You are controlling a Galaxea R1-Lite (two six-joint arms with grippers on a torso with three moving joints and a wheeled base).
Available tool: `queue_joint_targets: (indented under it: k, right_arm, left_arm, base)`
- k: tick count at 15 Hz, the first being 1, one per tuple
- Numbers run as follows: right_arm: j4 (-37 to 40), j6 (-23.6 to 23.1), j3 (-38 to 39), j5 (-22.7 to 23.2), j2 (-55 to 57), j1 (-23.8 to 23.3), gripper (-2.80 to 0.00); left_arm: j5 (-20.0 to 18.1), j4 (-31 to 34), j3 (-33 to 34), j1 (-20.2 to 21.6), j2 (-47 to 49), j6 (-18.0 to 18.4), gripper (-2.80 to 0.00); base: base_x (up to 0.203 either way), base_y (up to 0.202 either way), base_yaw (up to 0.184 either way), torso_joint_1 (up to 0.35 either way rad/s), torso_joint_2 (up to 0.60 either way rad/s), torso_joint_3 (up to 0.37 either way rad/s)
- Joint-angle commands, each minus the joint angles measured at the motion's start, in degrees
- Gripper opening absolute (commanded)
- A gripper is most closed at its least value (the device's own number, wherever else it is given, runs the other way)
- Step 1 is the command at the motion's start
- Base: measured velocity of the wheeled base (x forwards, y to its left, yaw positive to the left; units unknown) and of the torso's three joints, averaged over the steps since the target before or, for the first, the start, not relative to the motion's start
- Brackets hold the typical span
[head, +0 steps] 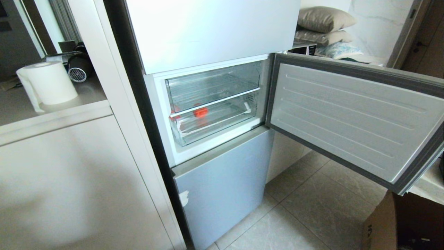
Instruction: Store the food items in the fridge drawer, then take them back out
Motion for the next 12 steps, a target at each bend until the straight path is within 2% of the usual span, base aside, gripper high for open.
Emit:
queue_joint_targets:
  k: [1,4,7,12]
  right_arm:
    - [-0.37,1.32,1.93,2.41,-2.71,0.00,-2.80]
    - [-0.28,2.81,5.32,4.84,-5.12,0.89,-2.80]
    - [-0.33,2.84,12.31,6.18,-10.76,1.00,-2.80]
    - [-0.86,2.84,31.74,9.65,-27.06,1.23,-2.80]
  left_arm:
    - [0.02,-0.01,0.00,-0.01,0.08,-0.02,-2.80]
    - [0.02,-0.01,0.00,-0.01,0.08,0.02,-2.80]
    - [0.02,-0.01,0.00,-0.01,0.08,0.02,-2.80]
    - [0.02,-0.01,0.00,0.00,0.08,0.02,-2.80]
  base:
    - [0.000,0.000,0.000,0.000,0.00,0.000]
    - [0.000,0.000,0.000,0.000,0.00,0.000]
    - [0.000,0.000,0.000,0.000,0.00,0.000]
    - [0.000,0.000,0.000,0.000,0.00,0.000]
